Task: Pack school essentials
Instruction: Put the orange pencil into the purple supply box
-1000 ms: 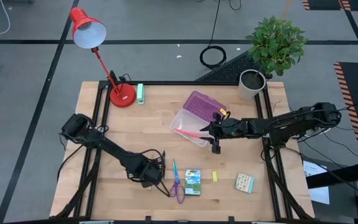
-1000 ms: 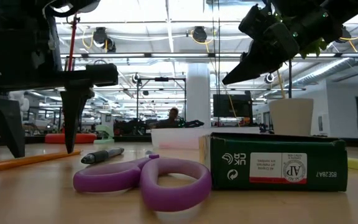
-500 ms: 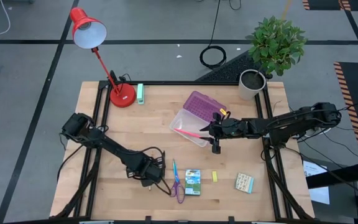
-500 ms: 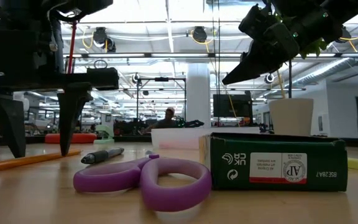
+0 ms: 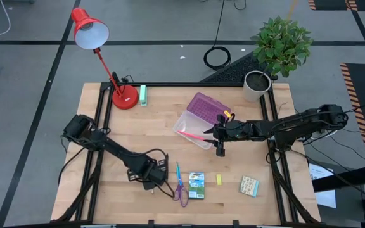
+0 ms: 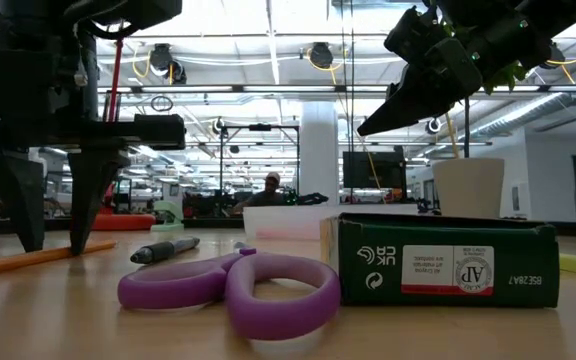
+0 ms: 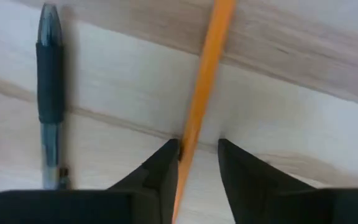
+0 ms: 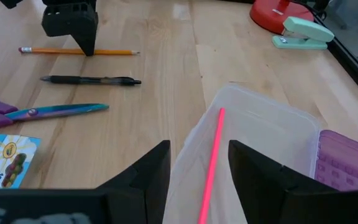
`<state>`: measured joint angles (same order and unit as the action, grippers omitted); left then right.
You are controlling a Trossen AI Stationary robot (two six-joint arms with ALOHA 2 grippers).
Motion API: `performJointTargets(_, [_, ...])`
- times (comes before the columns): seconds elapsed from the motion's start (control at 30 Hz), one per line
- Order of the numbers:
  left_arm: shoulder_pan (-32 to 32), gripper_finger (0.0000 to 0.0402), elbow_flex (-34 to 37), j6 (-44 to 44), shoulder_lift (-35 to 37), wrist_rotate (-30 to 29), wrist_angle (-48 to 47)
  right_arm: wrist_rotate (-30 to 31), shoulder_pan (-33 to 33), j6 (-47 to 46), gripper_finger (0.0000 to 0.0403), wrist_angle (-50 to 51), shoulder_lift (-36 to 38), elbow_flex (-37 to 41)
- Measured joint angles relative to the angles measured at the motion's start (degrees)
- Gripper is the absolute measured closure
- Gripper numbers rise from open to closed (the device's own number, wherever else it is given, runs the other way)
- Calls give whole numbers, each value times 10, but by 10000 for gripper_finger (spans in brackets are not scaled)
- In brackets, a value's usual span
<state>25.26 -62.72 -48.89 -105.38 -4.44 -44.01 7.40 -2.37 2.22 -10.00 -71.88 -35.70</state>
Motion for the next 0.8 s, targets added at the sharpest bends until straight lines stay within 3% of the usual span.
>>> performJointTargets(0.53, [-16,381,0,132,0,24,-3,0,0,0,246,0,0,0])
performJointTargets(0.8, [-12,369,0,173,0,22,-4,0,0,0,246,0,0,0])
